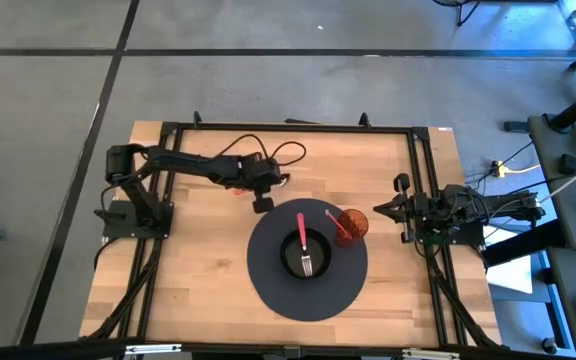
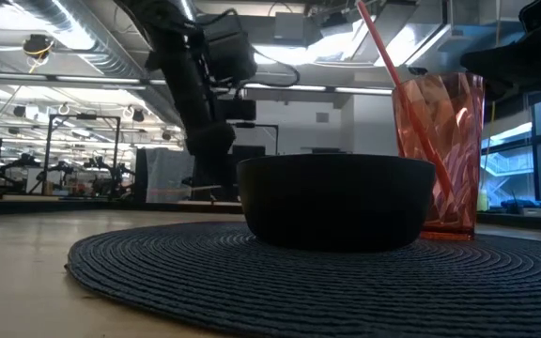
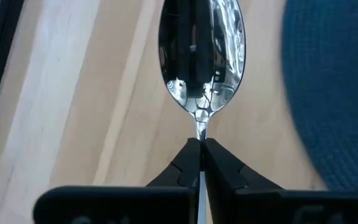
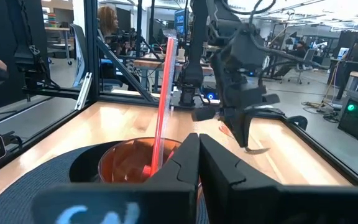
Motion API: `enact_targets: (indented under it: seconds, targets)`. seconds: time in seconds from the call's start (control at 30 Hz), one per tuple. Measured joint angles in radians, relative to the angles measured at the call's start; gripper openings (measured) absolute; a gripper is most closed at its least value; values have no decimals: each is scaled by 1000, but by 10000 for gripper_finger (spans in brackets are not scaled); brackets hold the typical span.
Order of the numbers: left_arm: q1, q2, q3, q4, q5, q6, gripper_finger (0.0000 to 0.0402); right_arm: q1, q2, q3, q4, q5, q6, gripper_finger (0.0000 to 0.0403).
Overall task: Pick & Place Utensil
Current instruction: Put the spoon into the bowl
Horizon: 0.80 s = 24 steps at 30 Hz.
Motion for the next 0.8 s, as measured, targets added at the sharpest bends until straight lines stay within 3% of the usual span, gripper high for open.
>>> enact_targets:
  seconds: [0.17,0.8]
  targets:
    - [-10,-86,0,-11,13,46,3,0,0,0,0,0,0,12]
    - [-73,-619,3,-21,189,105,3,0,0,0,0,0,0,12]
